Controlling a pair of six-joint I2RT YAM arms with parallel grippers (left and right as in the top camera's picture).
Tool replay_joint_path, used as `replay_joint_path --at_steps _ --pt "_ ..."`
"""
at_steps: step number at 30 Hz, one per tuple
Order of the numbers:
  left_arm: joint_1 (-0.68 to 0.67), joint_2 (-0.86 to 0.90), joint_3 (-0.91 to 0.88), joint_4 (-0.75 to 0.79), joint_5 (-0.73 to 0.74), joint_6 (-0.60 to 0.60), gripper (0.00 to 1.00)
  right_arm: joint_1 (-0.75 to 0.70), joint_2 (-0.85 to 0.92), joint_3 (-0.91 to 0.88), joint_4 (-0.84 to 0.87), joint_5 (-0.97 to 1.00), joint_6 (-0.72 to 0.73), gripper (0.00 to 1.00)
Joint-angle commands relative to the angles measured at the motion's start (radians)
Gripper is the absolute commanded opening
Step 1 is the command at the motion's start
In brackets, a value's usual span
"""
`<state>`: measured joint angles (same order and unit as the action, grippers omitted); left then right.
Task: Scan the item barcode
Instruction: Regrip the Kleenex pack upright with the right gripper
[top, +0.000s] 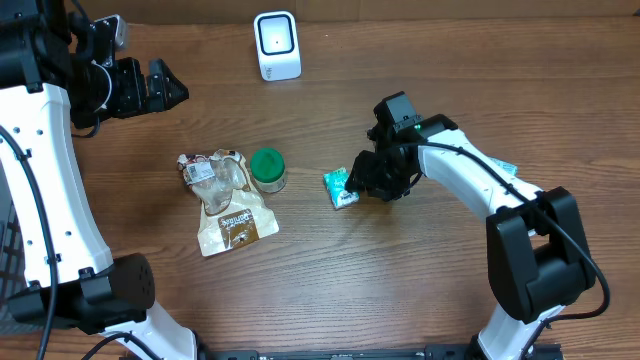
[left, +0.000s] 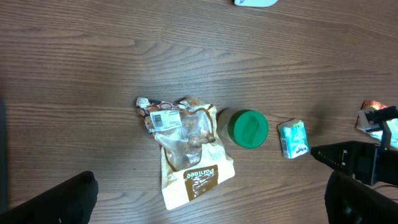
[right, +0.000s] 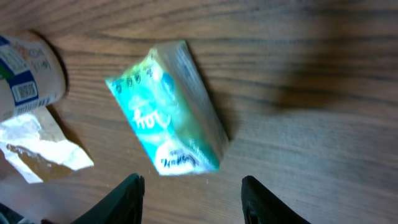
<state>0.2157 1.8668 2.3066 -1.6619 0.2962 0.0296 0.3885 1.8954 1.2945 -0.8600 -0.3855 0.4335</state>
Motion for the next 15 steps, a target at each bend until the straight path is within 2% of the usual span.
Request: replay_joint_path --at_steps 1,10,15 --pt "-0.007 -0.008 0.016 -0.002 0.008 0.016 1.0 0.005 -0.002 -0.05 0.061 -0.029 0.012 0.48" --pt "-0.007 -0.008 0.016 -0.002 0.008 0.016 1.0 0.005 0.074 -0.078 0.16 -0.062 0.068 0.38" --pt "-0.007 -0.008 0.016 -0.002 0.008 0.016 0.99 0.005 0.13 -0.078 0.16 -0.078 0.112 0.28"
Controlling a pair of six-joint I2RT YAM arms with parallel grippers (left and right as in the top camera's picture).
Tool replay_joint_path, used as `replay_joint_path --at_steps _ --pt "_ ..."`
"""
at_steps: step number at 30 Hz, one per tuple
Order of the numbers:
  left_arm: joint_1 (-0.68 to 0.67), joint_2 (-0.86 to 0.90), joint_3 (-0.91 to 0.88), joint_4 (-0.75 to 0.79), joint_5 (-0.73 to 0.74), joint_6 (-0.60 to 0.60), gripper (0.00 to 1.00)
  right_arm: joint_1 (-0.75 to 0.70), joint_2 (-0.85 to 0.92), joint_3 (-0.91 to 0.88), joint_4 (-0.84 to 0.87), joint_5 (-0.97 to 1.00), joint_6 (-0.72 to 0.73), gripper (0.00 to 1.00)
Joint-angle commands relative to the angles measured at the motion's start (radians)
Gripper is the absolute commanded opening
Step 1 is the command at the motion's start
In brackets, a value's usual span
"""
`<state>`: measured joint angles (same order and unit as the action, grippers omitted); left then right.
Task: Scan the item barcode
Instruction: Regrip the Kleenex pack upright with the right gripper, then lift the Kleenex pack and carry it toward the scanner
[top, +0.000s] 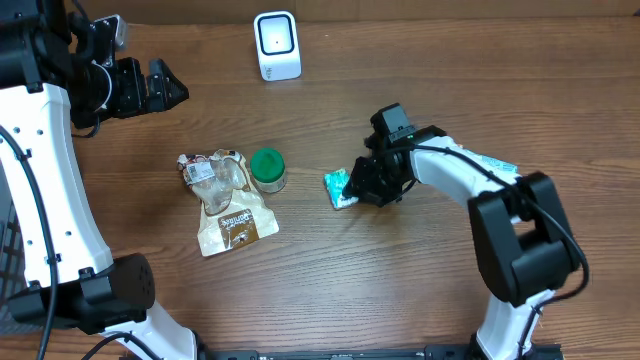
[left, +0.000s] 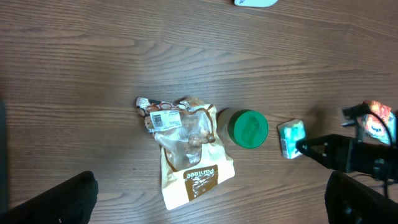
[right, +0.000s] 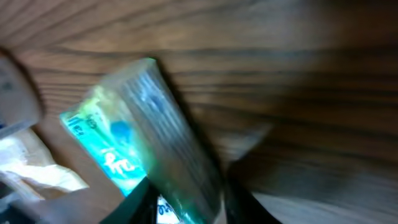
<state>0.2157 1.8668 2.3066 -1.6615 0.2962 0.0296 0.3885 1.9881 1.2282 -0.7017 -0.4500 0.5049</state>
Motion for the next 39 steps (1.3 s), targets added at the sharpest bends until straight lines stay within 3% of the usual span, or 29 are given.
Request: replay_joint_path --at_steps 1,7,17,20,29,35,39 --pt "-0.007 -0.008 0.016 -0.002 0.008 0.016 1.0 0.004 0.038 -0.012 0.002 -0.013 0.05 0.26" --pt "-0.007 -0.008 0.016 -0.002 0.008 0.016 1.0 0.002 0.038 -0.011 0.005 -0.016 0.054 0.04" --pt "-0.007 -0.008 0.016 -0.002 0.008 0.016 1.0 -0.019 -0.019 0.011 -0.006 -0.169 0.011 0.04" --pt "-0.007 -0.008 0.016 -0.002 0.008 0.016 1.0 -0.047 -0.08 0.011 -0.006 -0.286 -0.034 0.04" --pt "-0.007 -0.008 0.016 -0.002 0.008 0.016 0.99 -0.116 -0.18 0.011 0.077 -0.909 -0.113 0.04" --pt "-0.007 -0.008 0.016 -0.002 0.008 0.016 1.0 -0.116 -0.18 0.011 0.173 -1.113 -0.113 0.04" --pt "-0.007 -0.008 0.016 -0.002 0.008 0.016 0.99 -0.116 -0.18 0.011 0.177 -1.12 -0.087 0.04"
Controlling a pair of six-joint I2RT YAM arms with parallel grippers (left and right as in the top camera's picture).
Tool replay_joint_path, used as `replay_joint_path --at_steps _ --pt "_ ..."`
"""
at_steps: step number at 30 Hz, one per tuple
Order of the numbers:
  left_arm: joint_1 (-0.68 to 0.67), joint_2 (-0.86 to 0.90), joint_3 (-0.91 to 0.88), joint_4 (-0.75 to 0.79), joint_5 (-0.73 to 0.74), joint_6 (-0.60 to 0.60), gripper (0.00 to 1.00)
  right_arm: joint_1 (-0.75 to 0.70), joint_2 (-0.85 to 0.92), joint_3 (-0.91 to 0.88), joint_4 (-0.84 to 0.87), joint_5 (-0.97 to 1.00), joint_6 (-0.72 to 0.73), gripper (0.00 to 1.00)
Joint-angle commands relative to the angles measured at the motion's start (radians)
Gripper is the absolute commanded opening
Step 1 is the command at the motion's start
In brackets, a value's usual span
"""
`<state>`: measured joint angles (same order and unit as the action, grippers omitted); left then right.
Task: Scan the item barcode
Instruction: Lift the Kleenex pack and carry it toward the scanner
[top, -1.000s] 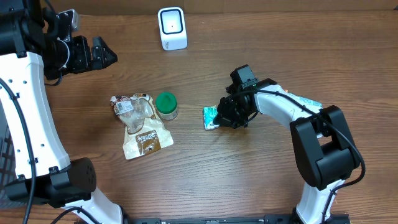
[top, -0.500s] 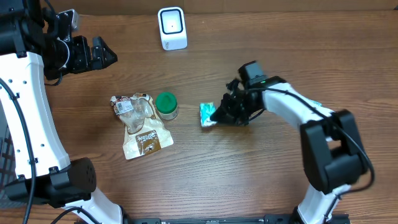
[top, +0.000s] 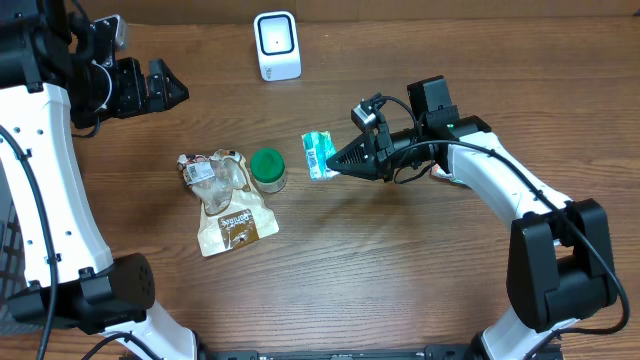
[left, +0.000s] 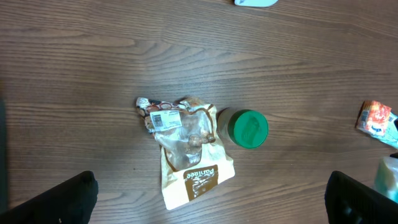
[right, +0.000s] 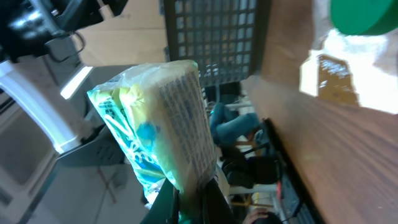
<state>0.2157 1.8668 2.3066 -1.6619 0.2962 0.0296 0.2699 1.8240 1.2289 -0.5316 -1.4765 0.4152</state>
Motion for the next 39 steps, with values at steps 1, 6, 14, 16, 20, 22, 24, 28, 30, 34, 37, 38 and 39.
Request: replay_joint_path --at_steps 1,6,14,16,20,22,24,28,30,34,37,38,39 --pt "-0.007 -0.008 0.016 -0.002 0.008 0.016 0.99 0.003 -0.016 0.01 0.007 -0.093 0.003 0.04" --pt "-0.007 -0.008 0.016 -0.002 0.008 0.016 1.0 0.003 -0.016 0.01 0.007 -0.093 0.003 0.04" --pt "-0.007 -0.008 0.016 -0.002 0.008 0.016 1.0 0.003 -0.016 0.01 0.008 -0.093 0.003 0.04" --pt "-0.007 -0.008 0.016 -0.002 0.008 0.016 0.99 0.003 -0.016 0.01 0.008 -0.093 0.003 0.04" --pt "-0.007 -0.008 0.016 -0.002 0.008 0.016 1.0 0.003 -0.016 0.01 0.013 -0.093 0.002 0.04" --pt "-0.007 -0.008 0.016 -0.002 0.008 0.016 1.0 0.003 -0.016 0.01 0.024 -0.092 0.003 0.04" --pt "-0.007 -0.008 0.016 -0.002 0.008 0.016 1.0 0.003 -0.016 0.01 0.033 -0.091 0.003 0.04" --pt "-0.007 -0.008 0.016 -0.002 0.008 0.016 1.0 0.003 -0.016 0.01 0.033 -0.063 0.003 0.04" --pt "-0.007 -0.008 0.016 -0.002 0.008 0.016 1.0 0.003 -0.016 0.01 0.033 -0.042 0.003 0.04" --pt "-0.007 -0.008 0.016 -0.002 0.008 0.016 1.0 0.003 -0.016 0.01 0.033 -0.032 0.002 0.04" --pt "-0.007 -0.008 0.016 -0.002 0.008 0.016 1.0 0.003 -0.016 0.01 0.033 -0.021 0.002 0.04" --pt "-0.007 -0.008 0.016 -0.002 0.008 0.016 1.0 0.003 -0.016 0.01 0.033 -0.016 0.002 0.04" --pt "-0.007 -0.008 0.016 -0.002 0.008 0.016 1.0 0.003 -0.016 0.01 0.033 -0.003 0.002 0.04"
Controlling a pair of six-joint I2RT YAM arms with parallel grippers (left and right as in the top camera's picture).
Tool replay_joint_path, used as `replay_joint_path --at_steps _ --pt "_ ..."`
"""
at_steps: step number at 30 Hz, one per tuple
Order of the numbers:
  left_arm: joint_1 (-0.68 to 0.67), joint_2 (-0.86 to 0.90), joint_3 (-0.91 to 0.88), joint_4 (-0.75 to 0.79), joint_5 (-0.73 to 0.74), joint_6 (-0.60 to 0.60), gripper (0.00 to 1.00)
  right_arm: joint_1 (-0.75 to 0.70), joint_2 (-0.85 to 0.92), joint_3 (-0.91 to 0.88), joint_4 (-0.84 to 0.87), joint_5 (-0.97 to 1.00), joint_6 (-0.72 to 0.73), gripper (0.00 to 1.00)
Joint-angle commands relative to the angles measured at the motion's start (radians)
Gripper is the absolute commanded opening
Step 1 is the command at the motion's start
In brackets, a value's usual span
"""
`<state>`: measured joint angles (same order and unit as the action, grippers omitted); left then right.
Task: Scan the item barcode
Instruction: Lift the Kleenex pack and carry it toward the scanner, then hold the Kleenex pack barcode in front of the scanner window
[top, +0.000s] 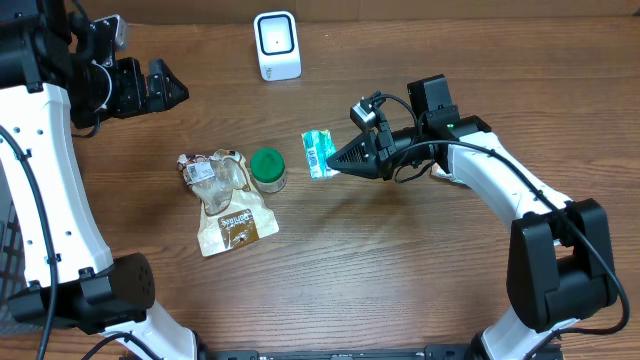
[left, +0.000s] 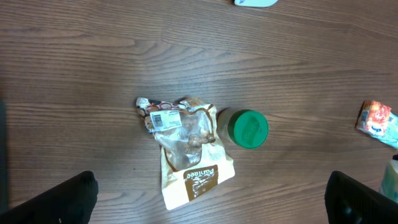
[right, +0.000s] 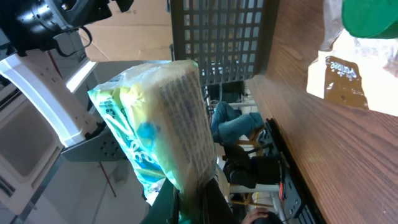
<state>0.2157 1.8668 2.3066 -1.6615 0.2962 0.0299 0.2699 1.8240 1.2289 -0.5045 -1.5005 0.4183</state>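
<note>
A teal and white packet (top: 317, 154) hangs above the table, right of the green-lidded jar, with my right gripper (top: 334, 160) shut on it. In the right wrist view the packet (right: 160, 121) fills the middle, clamped between the fingers at the bottom. The white barcode scanner (top: 276, 45) stands at the back of the table, well apart from the packet. My left gripper (top: 170, 88) is raised at the far left, looking down on the table, its fingers (left: 56, 199) wide apart and holding nothing.
A green-lidded jar (top: 267, 168) stands beside a crumpled clear and brown snack bag (top: 223, 200). A small red and white packet (left: 375, 117) lies to the right, under my right arm. A black wire rack (right: 217, 37) shows beyond the table edge.
Almost nothing has changed. My right gripper still holds the teal packet in the air at the same place; the wrist view shifted only slightly. The left arm has not moved.
My right gripper stood open over the teal packet lying on the table right of the jar. Half a second later it was down around the packet. Then it held the packet lifted and turned sideways, a little left of where it lay, and it remains there now.
</note>
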Motion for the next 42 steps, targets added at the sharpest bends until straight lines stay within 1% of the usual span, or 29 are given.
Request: replay_joint_path --at_steps 1,5,14,16,19,23,27,30,32,35,36,37,42 --pt "-0.007 -0.008 0.016 -0.002 0.008 0.016 1.0 0.003 -0.016 0.01 0.005 0.031 -0.001 0.04" --pt "-0.007 -0.008 0.016 -0.002 0.008 0.016 1.0 0.011 -0.016 0.009 -0.016 0.146 -0.001 0.04" --pt "-0.007 -0.008 0.016 -0.002 0.008 0.016 1.0 0.056 -0.016 0.01 -0.145 0.468 -0.001 0.04" --pt "-0.007 -0.008 0.016 -0.002 0.008 0.016 1.0 0.056 -0.016 0.016 -0.182 0.511 -0.001 0.04" --pt "-0.007 -0.008 0.016 -0.002 0.008 0.016 1.0 0.056 -0.016 0.079 -0.297 0.632 -0.01 0.04" --pt "-0.007 -0.008 0.016 -0.002 0.008 0.016 1.0 0.063 -0.013 0.287 -0.533 0.895 -0.049 0.04" --pt "-0.007 -0.008 0.016 -0.002 0.008 0.016 1.0 0.092 0.029 0.618 -0.766 1.182 -0.056 0.04" --pt "-0.007 -0.008 0.016 -0.002 0.008 0.016 1.0 0.119 0.114 0.893 -0.876 1.348 -0.056 0.04" --pt "-0.007 -0.008 0.016 -0.002 0.008 0.016 0.99 0.135 0.195 1.081 -0.921 1.45 -0.065 0.04" --pt "-0.007 -0.008 0.016 -0.002 0.008 0.016 0.99 0.153 0.312 1.309 -0.937 1.557 -0.093 0.04" --pt "-0.007 -0.008 0.016 -0.002 0.008 0.016 1.0 0.159 0.348 1.376 -0.926 1.593 -0.109 0.04" --pt "-0.007 -0.008 0.016 -0.002 0.008 0.016 0.99 0.172 0.391 1.436 -0.89 1.668 -0.119 0.04" --pt "-0.007 -0.008 0.016 -0.002 0.008 0.016 1.0 0.235 0.45 1.446 -0.687 1.909 -0.26 0.04"
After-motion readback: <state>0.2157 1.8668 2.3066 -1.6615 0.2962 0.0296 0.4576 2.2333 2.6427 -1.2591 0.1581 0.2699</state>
